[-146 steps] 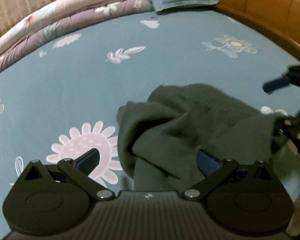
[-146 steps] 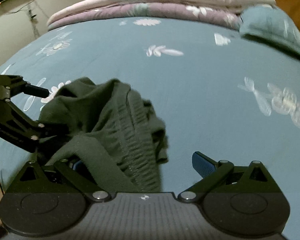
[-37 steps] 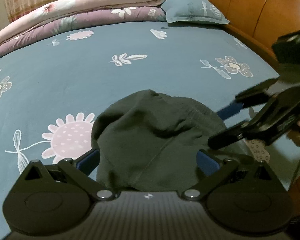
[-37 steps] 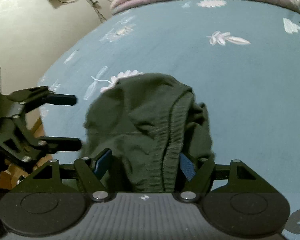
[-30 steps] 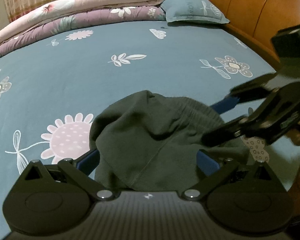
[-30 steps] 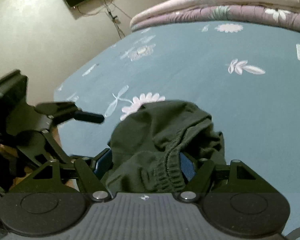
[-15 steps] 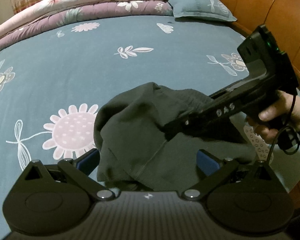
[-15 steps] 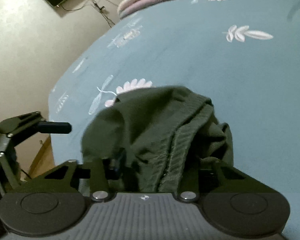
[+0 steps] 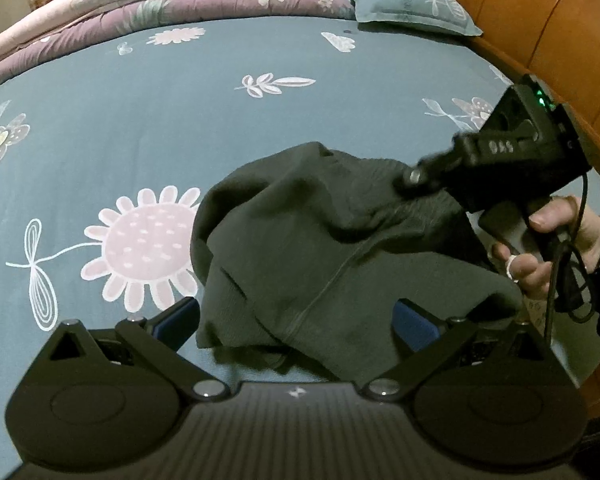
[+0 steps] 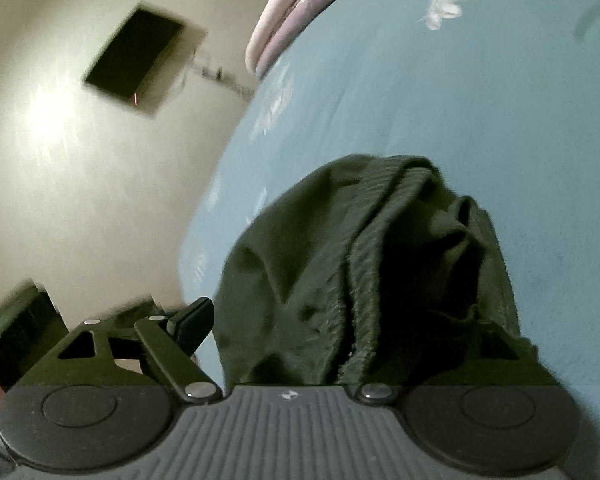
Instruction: Fold clothes
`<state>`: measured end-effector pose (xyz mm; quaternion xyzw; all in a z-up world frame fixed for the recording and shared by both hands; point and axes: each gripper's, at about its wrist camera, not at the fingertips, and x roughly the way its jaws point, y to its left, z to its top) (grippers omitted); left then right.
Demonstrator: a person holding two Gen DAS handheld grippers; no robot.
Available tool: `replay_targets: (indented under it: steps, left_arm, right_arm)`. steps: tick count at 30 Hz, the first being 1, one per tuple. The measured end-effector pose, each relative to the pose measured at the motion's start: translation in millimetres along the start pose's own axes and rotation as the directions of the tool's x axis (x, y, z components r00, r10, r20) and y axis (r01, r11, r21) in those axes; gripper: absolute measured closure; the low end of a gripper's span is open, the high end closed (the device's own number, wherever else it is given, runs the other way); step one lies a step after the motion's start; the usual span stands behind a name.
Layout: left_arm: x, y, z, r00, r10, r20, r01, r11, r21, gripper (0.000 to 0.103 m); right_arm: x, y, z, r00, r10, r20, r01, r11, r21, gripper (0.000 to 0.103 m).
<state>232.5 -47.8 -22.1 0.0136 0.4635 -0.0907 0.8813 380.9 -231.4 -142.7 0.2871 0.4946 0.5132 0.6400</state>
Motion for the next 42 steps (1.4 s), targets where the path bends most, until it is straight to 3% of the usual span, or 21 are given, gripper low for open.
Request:
replay_targets:
  steps: [4, 6, 8, 10, 13, 17, 18, 20, 21, 26, 32, 38, 42]
  left_arm:
    - [2, 2, -1, 1.0, -0.001, -0.01, 0.001, 1.0, 0.0, 0.001]
    - [2, 4, -3, 1.0, -0.002, -0.01, 0.002, 1.0, 0.002, 0.001]
    - [1, 5, -4, 1.0, -0.006, -0.009, 0.006, 1.0, 0.002, 0.001]
    - [2, 6, -4, 1.0, -0.013, -0.008, 0.013, 1.0, -0.004, 0.001]
    - [6, 9, -4, 1.0, -0.022, -0.012, 0.022, 1.0, -0.011, 0.001]
    - [10, 9, -3, 0.999, -0.031, -0.017, 0.031, 0.999, -0.01, 0.001]
    - [11, 9, -3, 0.999, -0.035, -0.017, 0.035, 0.999, -0.008, 0.001]
    - [11, 8, -3, 0.999, -0.04, -0.017, 0.04, 0.999, -0.004, 0.001]
    - [11, 8, -4, 0.999, -0.041, -0.017, 0.041, 0.999, -0.003, 0.001]
    - [10, 13, -5, 0.999, -0.043, -0.014, 0.043, 0.999, -0.01, 0.001]
    - [7, 20, -8, 0.999, -0.044, -0.006, 0.043, 0.999, -0.018, 0.001]
    - [8, 30, -13, 0.999, -0.045, -0.01, 0.044, 0.999, -0.03, 0.001]
    - [8, 35, -14, 0.999, -0.053, -0.013, 0.052, 0.998, -0.026, 0.001]
  right_arm:
    - [-2, -4, -3, 0.999, 0.026, 0.029, -0.027, 1.0, 0.017, 0.017]
    - [-1, 5, -1, 0.999, -0.029, -0.017, 0.029, 0.999, -0.014, 0.026]
    - [-4, 12, 1, 0.994, -0.101, -0.043, 0.099, 0.994, -0.046, 0.05]
    - [-10, 15, 3, 0.988, -0.143, -0.055, 0.14, 0.988, -0.058, 0.066]
    - [-15, 17, 3, 0.979, -0.195, -0.061, 0.193, 0.98, -0.045, 0.081]
    - [-13, 21, 1, 0.963, -0.265, -0.052, 0.263, 0.964, -0.037, 0.08]
    - [-9, 24, -1, 0.96, -0.276, -0.05, 0.274, 0.961, -0.042, 0.079]
    - [0, 31, -3, 0.957, -0.285, -0.052, 0.282, 0.957, -0.063, 0.059]
    - [6, 34, -4, 0.957, -0.285, -0.057, 0.28, 0.957, -0.076, 0.055]
    - [25, 45, -6, 0.955, -0.29, -0.059, 0.282, 0.953, -0.11, 0.0]
    - [38, 53, -6, 0.953, -0.302, -0.039, 0.297, 0.95, -0.101, 0.0]
    - [28, 44, -14, 0.97, -0.232, 0.078, 0.234, 0.972, -0.023, 0.0]
    - [29, 45, -19, 0.96, -0.24, 0.142, 0.243, 0.97, -0.004, 0.0]
